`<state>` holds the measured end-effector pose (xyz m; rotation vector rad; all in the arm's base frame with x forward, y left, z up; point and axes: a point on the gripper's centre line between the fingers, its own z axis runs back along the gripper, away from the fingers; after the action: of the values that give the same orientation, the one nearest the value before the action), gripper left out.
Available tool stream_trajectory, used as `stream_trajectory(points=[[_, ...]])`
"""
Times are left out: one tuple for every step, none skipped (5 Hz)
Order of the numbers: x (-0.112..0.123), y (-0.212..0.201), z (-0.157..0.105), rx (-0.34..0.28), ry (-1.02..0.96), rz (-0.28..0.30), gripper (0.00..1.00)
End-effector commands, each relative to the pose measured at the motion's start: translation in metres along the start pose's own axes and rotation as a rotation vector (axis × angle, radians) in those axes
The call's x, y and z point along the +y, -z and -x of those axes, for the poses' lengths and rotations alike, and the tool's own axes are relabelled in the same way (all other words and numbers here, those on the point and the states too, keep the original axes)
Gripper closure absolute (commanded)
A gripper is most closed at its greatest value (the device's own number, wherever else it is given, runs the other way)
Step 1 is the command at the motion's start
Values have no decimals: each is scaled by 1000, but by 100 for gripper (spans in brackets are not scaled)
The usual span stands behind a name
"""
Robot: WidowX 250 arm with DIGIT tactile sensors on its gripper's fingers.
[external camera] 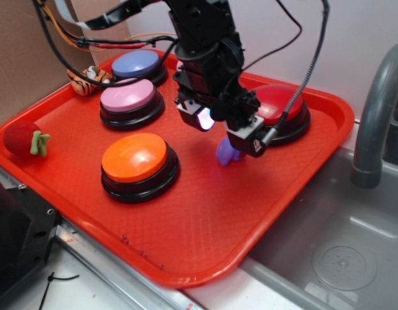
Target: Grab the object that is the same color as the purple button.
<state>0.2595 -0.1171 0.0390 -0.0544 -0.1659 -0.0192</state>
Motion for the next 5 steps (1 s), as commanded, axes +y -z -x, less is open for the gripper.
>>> stream_trajectory(points=[[-5,7,-9,-8,18,26,0],[0,9,-7,9,19,31,75],[3,6,-8,0,16,31,100],[9,-7,-9,22,35,46,100],[11,-40,-7,57,89,85,100]])
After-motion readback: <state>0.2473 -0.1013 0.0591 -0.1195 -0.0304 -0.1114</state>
